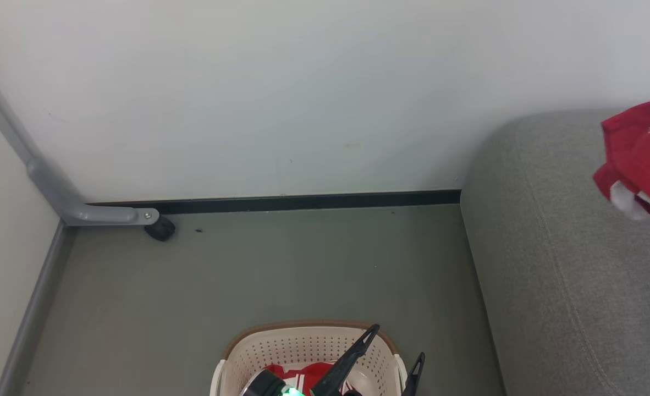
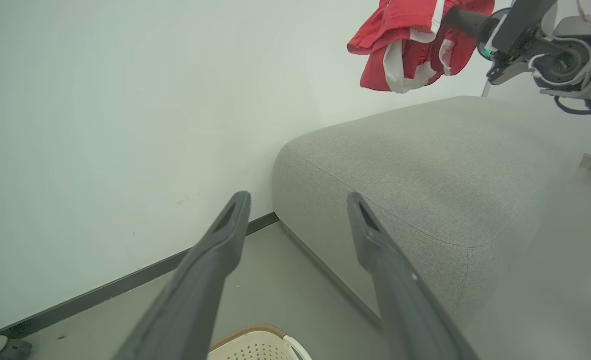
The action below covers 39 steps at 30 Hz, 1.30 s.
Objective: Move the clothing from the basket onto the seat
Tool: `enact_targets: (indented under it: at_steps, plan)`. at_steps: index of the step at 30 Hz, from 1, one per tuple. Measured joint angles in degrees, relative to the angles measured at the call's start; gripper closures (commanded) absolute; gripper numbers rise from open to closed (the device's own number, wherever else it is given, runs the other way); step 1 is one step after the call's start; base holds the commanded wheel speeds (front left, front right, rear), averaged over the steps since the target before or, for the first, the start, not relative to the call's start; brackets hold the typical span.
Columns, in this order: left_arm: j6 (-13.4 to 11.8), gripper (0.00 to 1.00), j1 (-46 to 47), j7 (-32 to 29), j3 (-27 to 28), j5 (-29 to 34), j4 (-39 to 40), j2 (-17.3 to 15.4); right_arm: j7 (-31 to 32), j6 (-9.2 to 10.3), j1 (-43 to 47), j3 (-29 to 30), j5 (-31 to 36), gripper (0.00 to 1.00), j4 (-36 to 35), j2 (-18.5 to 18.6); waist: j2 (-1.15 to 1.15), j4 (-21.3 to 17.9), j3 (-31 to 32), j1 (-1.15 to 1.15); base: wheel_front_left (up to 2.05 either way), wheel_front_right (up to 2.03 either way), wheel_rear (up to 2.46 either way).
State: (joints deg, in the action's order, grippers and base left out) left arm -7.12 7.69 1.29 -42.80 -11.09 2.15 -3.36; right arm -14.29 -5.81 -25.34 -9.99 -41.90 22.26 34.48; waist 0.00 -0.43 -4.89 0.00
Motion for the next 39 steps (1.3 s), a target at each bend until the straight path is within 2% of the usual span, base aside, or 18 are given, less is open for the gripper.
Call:
enact_targets:
  at_steps: [10,19,31,39]
  plan:
    - [0.0,0.0,4.13,0.32,-1.65,1.05,-0.26,-0.02,-0.01,-0.77,-4.77,7.21,-4.72,1.0,6.27,4.65,0.0,-1.74,-7.97,0.0,0.0,0.0,0.0]
    - [0.0,0.0,8.0,0.9,-2.96,1.72,-1.18,-0.01,-0.01,-1.25,-9.67,8.76,-8.31,1.0,11.73,6.05,0.0,-2.51,-14.39,0.01,0.0,0.0,0.0]
    - [0.0,0.0,13.75,2.42,-4.37,2.05,-2.46,0.02,-0.13,-1.25,-15.25,3.94,-16.05,1.0,15.3,10.67,0.01,-2.74,-23.35,0.0,0.0,0.0,0.0]
    - [0.0,0.0,15.15,4.2,-3.16,1.65,-4.42,0.02,-0.16,-1.25,-15.49,-0.38,-18.72,1.0,18.11,11.05,0.01,-2.28,-26.57,0.0,0.0,0.0,0.0]
